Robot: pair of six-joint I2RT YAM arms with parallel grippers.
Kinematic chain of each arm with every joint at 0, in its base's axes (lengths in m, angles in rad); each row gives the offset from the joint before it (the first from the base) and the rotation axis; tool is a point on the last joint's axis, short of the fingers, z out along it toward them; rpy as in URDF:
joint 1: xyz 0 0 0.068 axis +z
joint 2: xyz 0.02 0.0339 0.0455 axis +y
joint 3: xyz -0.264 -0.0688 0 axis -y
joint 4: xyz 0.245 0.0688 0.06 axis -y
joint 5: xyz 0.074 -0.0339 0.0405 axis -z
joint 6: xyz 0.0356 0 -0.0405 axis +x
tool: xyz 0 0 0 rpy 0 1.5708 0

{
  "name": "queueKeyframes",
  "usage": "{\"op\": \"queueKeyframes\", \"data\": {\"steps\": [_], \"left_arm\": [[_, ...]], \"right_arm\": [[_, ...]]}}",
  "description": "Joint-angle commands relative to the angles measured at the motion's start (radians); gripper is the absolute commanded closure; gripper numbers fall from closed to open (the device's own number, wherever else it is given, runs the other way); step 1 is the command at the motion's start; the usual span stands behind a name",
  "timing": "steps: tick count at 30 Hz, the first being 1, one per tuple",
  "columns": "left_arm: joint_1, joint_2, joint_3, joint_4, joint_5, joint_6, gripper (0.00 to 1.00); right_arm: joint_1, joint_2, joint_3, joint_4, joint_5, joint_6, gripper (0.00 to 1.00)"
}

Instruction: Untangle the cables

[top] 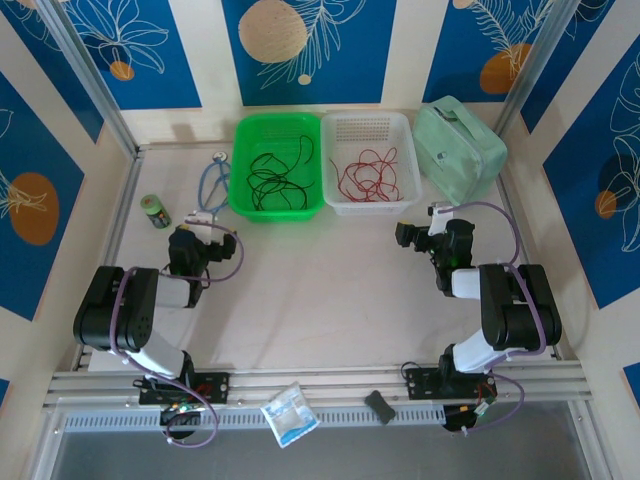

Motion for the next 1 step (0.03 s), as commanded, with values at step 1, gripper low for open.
{"op": "queueKeyframes", "data": {"steps": [1], "left_arm": [[0.011, -0.002, 0.012, 0.008, 0.023, -0.011, 0.00]], "right_arm": [[0.001, -0.005, 0.010, 0.001, -0.013, -0.009, 0.01]]}}
